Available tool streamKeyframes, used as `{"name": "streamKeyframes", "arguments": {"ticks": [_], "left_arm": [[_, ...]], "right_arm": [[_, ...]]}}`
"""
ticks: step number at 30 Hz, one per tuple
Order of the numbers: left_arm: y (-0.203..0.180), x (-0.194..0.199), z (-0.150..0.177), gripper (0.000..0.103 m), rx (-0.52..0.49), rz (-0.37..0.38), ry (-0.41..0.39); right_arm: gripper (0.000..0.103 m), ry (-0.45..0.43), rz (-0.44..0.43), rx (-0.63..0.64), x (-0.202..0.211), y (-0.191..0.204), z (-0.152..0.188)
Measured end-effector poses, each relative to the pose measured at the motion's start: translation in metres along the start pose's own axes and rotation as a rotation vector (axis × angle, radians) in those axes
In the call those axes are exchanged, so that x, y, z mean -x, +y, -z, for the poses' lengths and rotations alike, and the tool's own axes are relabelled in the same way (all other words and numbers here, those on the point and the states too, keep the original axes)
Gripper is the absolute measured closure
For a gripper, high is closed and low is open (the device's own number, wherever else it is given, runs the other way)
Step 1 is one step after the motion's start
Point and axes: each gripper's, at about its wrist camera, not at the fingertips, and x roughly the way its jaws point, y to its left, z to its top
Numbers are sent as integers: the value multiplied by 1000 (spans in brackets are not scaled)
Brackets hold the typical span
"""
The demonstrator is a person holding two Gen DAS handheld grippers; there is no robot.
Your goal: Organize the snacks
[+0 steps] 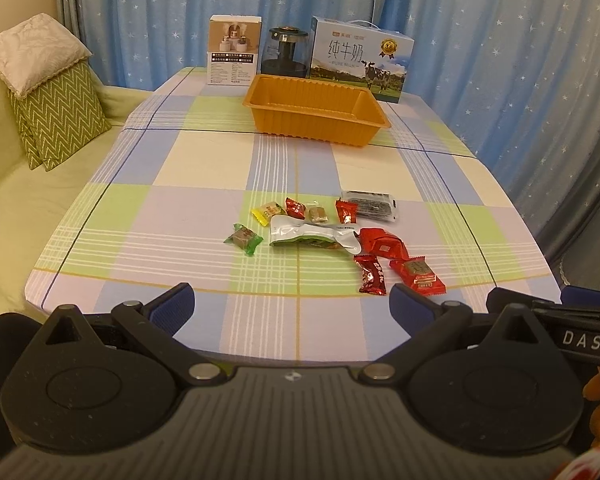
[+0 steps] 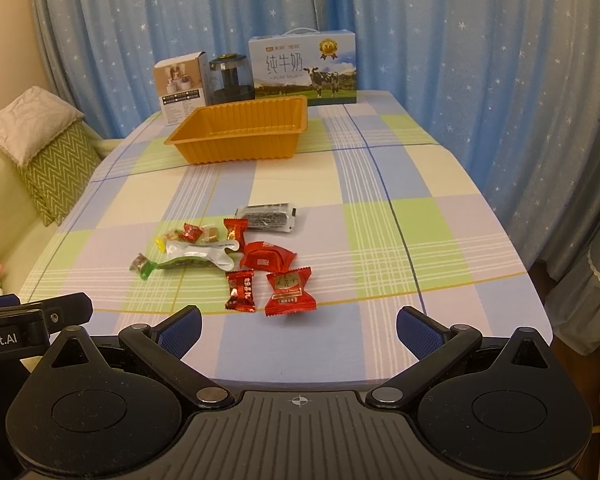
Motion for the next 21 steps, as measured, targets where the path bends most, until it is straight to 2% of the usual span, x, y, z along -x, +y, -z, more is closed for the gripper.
{"name": "streamKeyframes", "arguments": {"ticks": [21], "left_arm": [[-3,-1,3,0,0,8,1]], "right_arm": [[0,-2,0,-3,0,-1,2]]}}
